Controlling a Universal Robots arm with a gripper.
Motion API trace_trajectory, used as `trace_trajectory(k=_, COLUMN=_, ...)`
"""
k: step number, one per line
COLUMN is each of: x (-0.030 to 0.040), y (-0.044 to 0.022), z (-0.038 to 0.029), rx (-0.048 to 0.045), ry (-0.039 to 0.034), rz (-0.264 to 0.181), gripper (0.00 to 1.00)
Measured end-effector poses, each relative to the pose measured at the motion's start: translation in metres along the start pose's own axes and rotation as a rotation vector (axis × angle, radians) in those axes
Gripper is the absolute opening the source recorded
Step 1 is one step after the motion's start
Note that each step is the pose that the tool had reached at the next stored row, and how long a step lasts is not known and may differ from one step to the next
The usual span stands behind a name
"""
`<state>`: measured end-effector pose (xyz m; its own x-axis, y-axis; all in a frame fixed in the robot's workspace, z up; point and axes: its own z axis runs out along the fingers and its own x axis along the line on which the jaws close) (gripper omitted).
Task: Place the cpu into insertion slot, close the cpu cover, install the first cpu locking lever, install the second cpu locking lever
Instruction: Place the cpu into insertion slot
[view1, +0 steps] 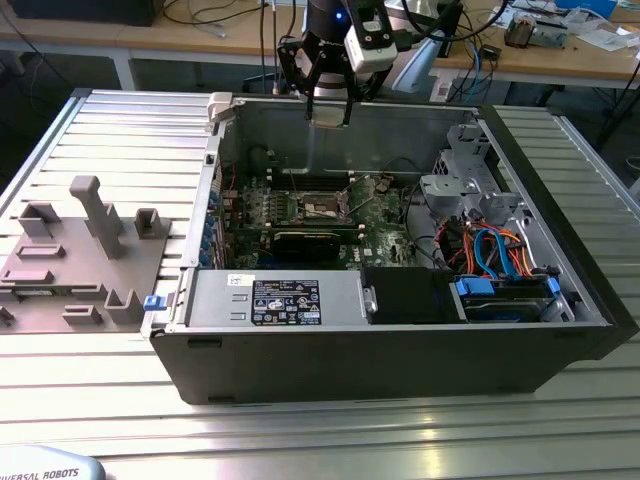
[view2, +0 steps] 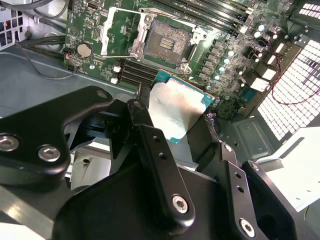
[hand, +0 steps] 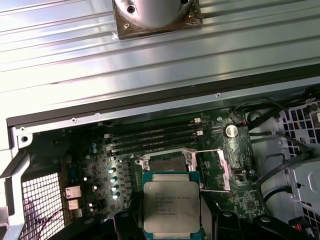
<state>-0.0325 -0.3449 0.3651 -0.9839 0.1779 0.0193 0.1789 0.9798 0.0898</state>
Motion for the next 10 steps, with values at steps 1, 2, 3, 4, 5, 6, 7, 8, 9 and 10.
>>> trace_trajectory(k=1, x=0.0000, y=0.0000, z=0.0000, rx=0.0000, ry=-0.0002, rz=0.003, gripper=0.54)
trace_trajectory(k=2, x=0.0000, y=0.0000, z=0.0000, rx=0.0000, ry=-0.0003, rz=0.004, gripper=0.54)
trace_trajectory(k=3, x=0.0000, y=0.0000, z=0.0000, rx=-0.0001, ry=-0.0006, rz=0.007, gripper=0.54)
trace_trajectory(k=4, x=0.0000, y=0.0000, z=0.0000, rx=-0.0001, ry=-0.0009, rz=0.010, gripper=0.54)
trace_trajectory(k=5, x=0.0000, y=0.0000, z=0.0000, rx=-0.0002, ry=-0.0010, rz=0.012, gripper=0.54)
trace_trajectory(k=6, x=0.0000, y=0.0000, z=0.0000, rx=-0.0003, ry=-0.0013, rz=0.015, gripper=0.54)
trace_trajectory(k=7, x=0.0000, y=0.0000, z=0.0001, rx=-0.0003, ry=-0.0015, rz=0.017, gripper=0.54)
trace_trajectory(k=8, x=0.0000, y=0.0000, z=0.0001, rx=-0.0004, ry=-0.0018, rz=0.020, gripper=0.54)
trace_trajectory(k=9, x=0.0000, y=0.0000, z=0.0001, rx=-0.0004, ry=-0.0021, rz=0.024, gripper=0.54)
trace_trajectory(k=10, x=0.0000, y=0.0000, z=0.0001, rx=-0.0005, ry=-0.0024, rz=0.027, gripper=0.54)
